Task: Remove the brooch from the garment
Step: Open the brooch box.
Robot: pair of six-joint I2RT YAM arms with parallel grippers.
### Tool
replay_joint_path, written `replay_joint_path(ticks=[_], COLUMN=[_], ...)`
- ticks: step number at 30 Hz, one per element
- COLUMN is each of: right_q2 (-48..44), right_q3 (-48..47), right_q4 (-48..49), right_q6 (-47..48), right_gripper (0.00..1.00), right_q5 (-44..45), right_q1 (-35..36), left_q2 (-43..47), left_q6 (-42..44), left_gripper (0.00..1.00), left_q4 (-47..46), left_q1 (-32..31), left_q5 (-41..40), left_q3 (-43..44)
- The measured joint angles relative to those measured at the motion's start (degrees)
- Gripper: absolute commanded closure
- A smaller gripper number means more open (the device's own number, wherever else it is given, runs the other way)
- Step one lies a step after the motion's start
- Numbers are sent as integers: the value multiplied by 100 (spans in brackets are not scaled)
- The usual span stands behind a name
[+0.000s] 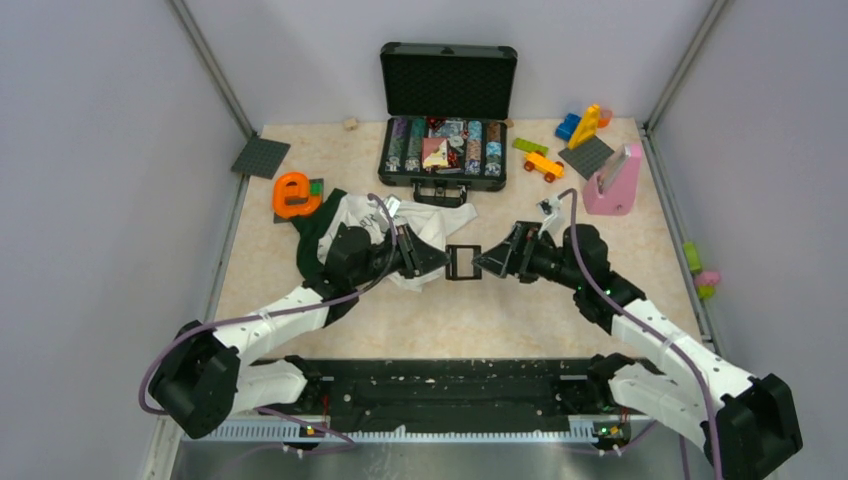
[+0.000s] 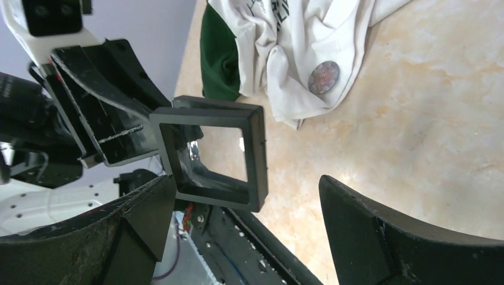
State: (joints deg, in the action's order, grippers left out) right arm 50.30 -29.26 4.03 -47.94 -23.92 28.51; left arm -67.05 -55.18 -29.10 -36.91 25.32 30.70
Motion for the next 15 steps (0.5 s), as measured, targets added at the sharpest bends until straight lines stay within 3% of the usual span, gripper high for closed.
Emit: replay_joint_path(ticks=[8, 15], right_q2=[632, 1432], right_q3=[-1025, -1759], right_q4=[-968, -1523], right_q6=[863, 1318], right_gripper=[9, 9], right_q5=[1408, 2992], right_q1=[1451, 2479], left_q2=[22, 72], left_q6=[601, 752], left_gripper=[81, 81], left_q4=[1104, 1506], left_q1=[-2, -2], left_q5=[-468, -680], left_q3=[404, 435])
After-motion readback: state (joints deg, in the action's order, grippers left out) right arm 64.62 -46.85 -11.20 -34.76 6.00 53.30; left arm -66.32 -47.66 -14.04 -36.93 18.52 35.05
